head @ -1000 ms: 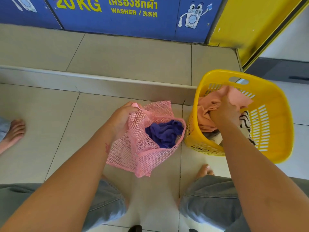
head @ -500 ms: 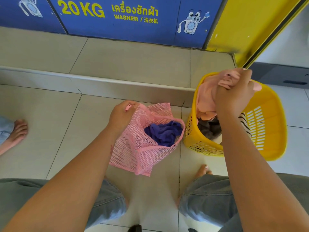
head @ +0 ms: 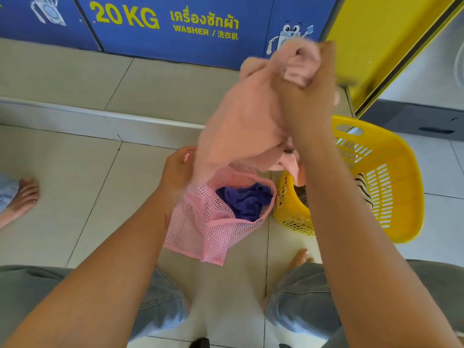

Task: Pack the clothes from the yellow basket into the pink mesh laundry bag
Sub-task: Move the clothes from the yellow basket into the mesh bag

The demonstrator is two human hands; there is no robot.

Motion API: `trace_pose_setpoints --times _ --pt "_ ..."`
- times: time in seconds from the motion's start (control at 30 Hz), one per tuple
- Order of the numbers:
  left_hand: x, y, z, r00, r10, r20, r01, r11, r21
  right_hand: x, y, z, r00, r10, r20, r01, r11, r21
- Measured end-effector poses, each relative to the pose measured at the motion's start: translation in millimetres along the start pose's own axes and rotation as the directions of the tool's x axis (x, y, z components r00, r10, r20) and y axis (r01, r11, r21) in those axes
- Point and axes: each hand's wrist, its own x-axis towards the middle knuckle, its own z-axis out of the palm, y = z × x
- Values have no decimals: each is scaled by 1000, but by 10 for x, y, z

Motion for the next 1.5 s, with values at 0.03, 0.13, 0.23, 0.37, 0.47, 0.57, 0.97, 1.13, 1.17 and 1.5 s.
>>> trace_pose_setpoints --times 0.03,0.13,0.23,0.37,0.47,0.57,0.97,1.13,1.17,1.5 --pt "-2 7 -22 1000 -19 13 19 998 -54 -114 66 88 995 76 61 -75 997 -6" --pt "-26 28 -99 994 -58 88 80 960 -270 -543 438 291 922 313 230 -313 949 -35" --pt "-19 61 -123 990 -83 113 118 929 -351 -959 835 474 837 449 312 -421 893 -157" --pt "-48 134 -19 949 -86 303 197 913 -358 -1401 1231 740 765 427 482 -262 890 -374" --pt "-125 219 85 921 -60 386 206 915 -348 -1578 1628 943 726 481 491 -123 793 -597" --pt "-151 290 92 892 -39 450 241 883 -402 -1576 1924 1016 608 596 525 14 653 -757" --pt "348 -349 -231 985 -167 -46 152 959 -241 -1641 1970 600 883 260 390 -15 848 -530" --pt "363 -385 -190 982 -169 -80 152 969 -193 -1934 2441 278 711 595 374 38 500 -865" --pt "374 -387 -179 983 -167 -74 151 971 -186 -1935 2543 278 675 635 376 84 440 -894" --pt "363 -471 -96 991 -110 81 118 988 -98 -1538 2651 495 661 685 305 -25 427 -904"
